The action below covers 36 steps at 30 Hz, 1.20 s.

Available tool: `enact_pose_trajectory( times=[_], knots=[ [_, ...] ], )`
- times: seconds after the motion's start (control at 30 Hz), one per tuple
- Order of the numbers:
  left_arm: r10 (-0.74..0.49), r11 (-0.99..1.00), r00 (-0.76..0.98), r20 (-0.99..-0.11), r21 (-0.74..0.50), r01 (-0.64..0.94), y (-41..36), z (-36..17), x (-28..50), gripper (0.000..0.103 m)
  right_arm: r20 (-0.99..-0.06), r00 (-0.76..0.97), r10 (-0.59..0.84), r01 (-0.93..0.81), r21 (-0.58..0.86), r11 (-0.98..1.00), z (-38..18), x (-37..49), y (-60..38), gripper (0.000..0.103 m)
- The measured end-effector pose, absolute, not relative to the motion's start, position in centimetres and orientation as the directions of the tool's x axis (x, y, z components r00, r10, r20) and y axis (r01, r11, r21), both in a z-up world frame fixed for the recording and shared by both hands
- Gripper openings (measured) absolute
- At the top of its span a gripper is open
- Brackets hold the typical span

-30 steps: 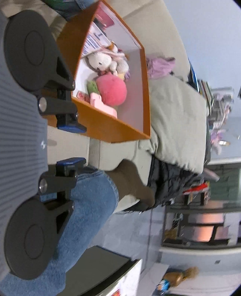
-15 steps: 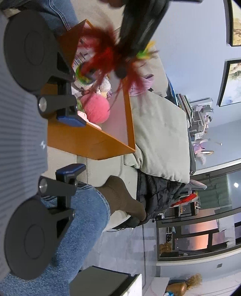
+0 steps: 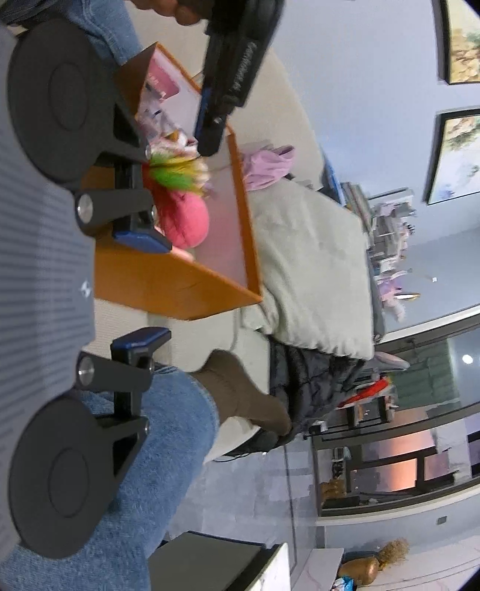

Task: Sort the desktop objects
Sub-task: 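Lower the feather toy into the box and open the left gripper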

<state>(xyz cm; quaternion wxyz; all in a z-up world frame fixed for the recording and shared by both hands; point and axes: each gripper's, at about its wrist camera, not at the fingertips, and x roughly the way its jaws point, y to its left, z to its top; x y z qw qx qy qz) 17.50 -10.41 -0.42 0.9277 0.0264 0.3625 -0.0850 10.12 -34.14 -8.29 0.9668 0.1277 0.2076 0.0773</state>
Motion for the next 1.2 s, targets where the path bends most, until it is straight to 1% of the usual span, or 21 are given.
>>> enact_pose_trajectory(
  times=[0.07, 0.1, 0.13, 0.17, 0.2, 0.23, 0.33, 0.43, 0.47, 0.5, 0.53, 0.67, 0.83, 0.97, 1.1, 1.2],
  knots=[
    [-0.129, 0.986, 0.750, -0.649, -0.004, 0.166, -9.9, -0.2, 16.2, 0.033, -0.369, 0.907, 0.202, -0.110, 0.255, 0.961, -7.9, 9.8, -33.4, 0.048],
    [-0.121, 0.987, 0.766, -0.632, 0.002, 0.158, -9.6, -0.2, 15.4, 0.035, -0.368, 0.907, 0.202, -0.117, 0.240, 0.964, -7.7, 9.7, -32.9, 0.048],
    [-0.112, 0.989, 0.780, -0.616, 0.006, 0.147, -9.3, -0.2, 15.0, 0.039, -0.369, 0.906, 0.207, -0.124, 0.235, 0.964, -7.6, 9.7, -32.6, 0.048],
    [-0.101, 0.991, 0.793, -0.601, 0.011, 0.135, -8.9, -0.3, 14.5, 0.049, -0.370, 0.905, 0.210, -0.129, 0.231, 0.964, -7.5, 9.6, -32.2, 0.048],
    [-0.088, 0.993, 0.804, -0.588, 0.017, 0.121, -8.6, -0.4, 14.2, 0.054, -0.370, 0.905, 0.211, -0.133, 0.224, 0.965, -7.3, 9.6, -31.9, 0.048],
    [-0.069, 0.995, 0.813, -0.578, 0.024, 0.101, -8.2, -0.5, 13.8, 0.056, -0.374, 0.904, 0.208, -0.134, 0.216, 0.967, -7.2, 9.6, -31.4, 0.048],
    [-0.022, 0.998, 0.820, -0.572, 0.035, 0.051, -7.0, -0.9, 13.4, 0.057, -0.393, 0.896, 0.209, -0.143, 0.190, 0.971, -6.8, 9.8, -30.0, 0.048],
    [0.016, 0.999, 0.818, -0.574, 0.051, 0.016, -6.2, -1.6, 13.5, 0.066, -0.415, 0.887, 0.202, -0.147, 0.161, 0.976, -6.5, 10.3, -28.6, 0.049],
    [0.036, 0.998, 0.817, -0.575, 0.065, 0.002, -6.1, -1.9, 13.6, 0.068, -0.420, 0.884, 0.204, -0.152, 0.153, 0.976, -6.4, 10.4, -28.2, 0.051],
    [0.056, 0.997, 0.817, -0.574, 0.081, -0.011, -6.1, -2.2, 13.7, 0.068, -0.424, 0.882, 0.208, -0.160, 0.145, 0.976, -6.4, 10.7, -27.7, 0.057],
    [0.070, 0.995, 0.817, -0.572, 0.094, -0.019, -6.0, -2.5, 13.6, 0.069, -0.427, 0.879, 0.211, -0.167, 0.139, 0.976, -6.4, 10.9, -27.3, 0.058],
    [0.084, 0.994, 0.820, -0.566, 0.111, -0.025, -6.0, -3.5, 13.7, 0.074, -0.446, 0.870, 0.211, -0.180, 0.112, 0.977, -6.3, 11.6, -26.0, 0.059],
    [0.096, 0.991, 0.829, -0.551, 0.130, -0.028, -6.1, -4.2, 13.8, 0.076, -0.481, 0.847, 0.228, -0.187, 0.132, 0.973, -7.1, 12.4, -25.2, 0.060],
    [0.108, 0.986, 0.837, -0.537, 0.164, -0.021, -6.5, -4.9, 13.7, 0.079, -0.474, 0.853, 0.219, -0.176, 0.133, 0.975, -7.6, 12.7, -25.1, 0.063],
    [0.113, 0.985, 0.839, -0.532, 0.168, -0.027, -6.4, -5.4, 14.1, 0.081, -0.477, 0.846, 0.239, -0.159, 0.201, 0.967, -8.2, 13.2, -25.7, 0.063],
    [0.125, 0.984, 0.841, -0.526, 0.176, -0.036, -6.5, -5.6, 14.3, 0.081, -0.464, 0.856, 0.226, -0.158, 0.182, 0.971, -8.5, 13.1, -25.4, 0.064]
  ],
)
